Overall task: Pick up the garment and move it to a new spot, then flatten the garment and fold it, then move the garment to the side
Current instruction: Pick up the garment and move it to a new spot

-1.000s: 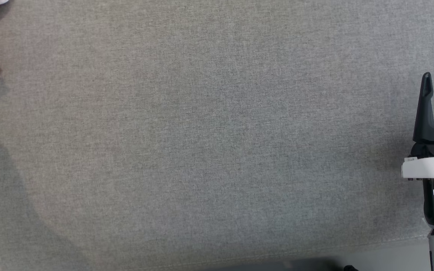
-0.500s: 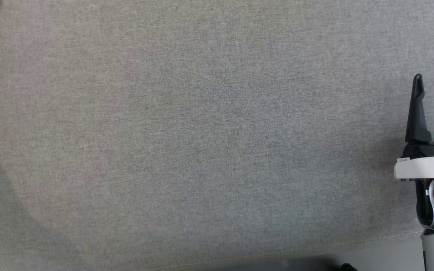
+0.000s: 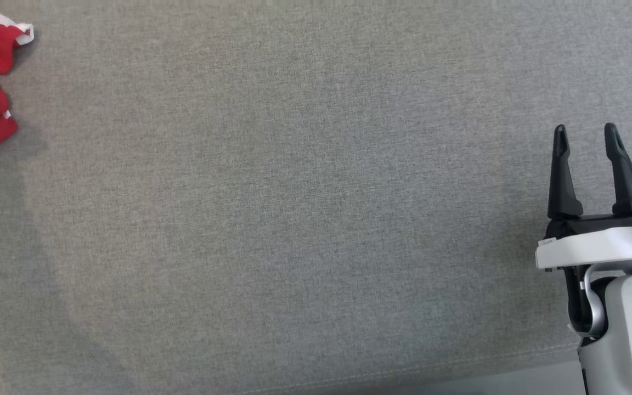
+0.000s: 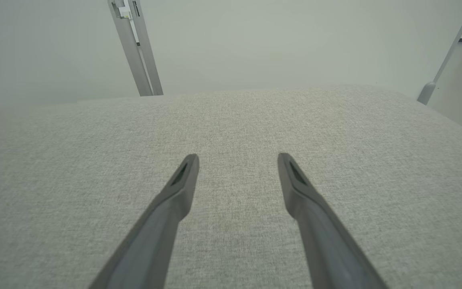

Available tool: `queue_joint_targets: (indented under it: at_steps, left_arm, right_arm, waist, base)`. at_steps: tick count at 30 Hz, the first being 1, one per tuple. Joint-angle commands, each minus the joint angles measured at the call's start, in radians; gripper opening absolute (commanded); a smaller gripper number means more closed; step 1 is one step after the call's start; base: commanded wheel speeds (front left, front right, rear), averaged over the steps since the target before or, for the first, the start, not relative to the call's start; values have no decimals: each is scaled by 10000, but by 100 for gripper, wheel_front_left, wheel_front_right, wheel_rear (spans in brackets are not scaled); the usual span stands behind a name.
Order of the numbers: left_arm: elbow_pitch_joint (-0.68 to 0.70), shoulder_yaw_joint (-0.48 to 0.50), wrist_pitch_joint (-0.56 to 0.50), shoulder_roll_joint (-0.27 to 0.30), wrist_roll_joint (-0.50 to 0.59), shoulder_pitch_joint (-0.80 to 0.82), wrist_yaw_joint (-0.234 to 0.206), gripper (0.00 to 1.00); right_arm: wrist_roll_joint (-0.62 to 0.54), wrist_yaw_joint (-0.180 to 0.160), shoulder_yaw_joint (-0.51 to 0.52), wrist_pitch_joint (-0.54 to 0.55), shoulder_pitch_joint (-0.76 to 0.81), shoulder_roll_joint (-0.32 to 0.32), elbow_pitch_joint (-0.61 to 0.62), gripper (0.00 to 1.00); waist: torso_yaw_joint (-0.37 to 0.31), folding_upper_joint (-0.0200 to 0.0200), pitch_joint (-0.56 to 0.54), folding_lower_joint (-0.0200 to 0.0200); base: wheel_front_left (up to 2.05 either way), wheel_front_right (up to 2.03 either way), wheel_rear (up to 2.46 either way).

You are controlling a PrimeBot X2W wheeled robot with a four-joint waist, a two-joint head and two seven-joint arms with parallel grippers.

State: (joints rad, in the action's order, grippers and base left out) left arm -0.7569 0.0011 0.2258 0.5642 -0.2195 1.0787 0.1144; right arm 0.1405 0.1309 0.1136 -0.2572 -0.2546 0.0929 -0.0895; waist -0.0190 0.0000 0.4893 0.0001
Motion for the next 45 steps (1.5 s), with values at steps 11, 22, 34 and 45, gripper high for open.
queue_joint_targets:
  at_steps: [11,22,34,45]
  left_arm:
    - [3375,-1274,-1060,-155,291,1121,129,0]
    - [5397,-3385,-2545,-1411,-52,2209,171,0]
    - [3695,-5163,-1959,-2907,-621,482,103,0]
    - [1459,-5890,-553,-3900,-1100,-2446,-125,78]
  right_arm:
    - [410,-3,-283,-83,-102,-343,-440,100]
    - [1318,-5,-550,-84,-180,-419,-634,100]
    - [1954,-3,-830,-85,-180,-425,-670,100]
    - [1836,-3,-970,-86,-14,-423,-766,100]
  waist:
    - [-1408,0,-1159,-1]
    - [-3123,0,-1127,-1]
    - [-3828,0,-911,-1]
    - [-3427,0,-1231,-1]
  base:
    - [0,0,0]
    - [0,0,0]
    - [0,0,0]
    - [0,0,0]
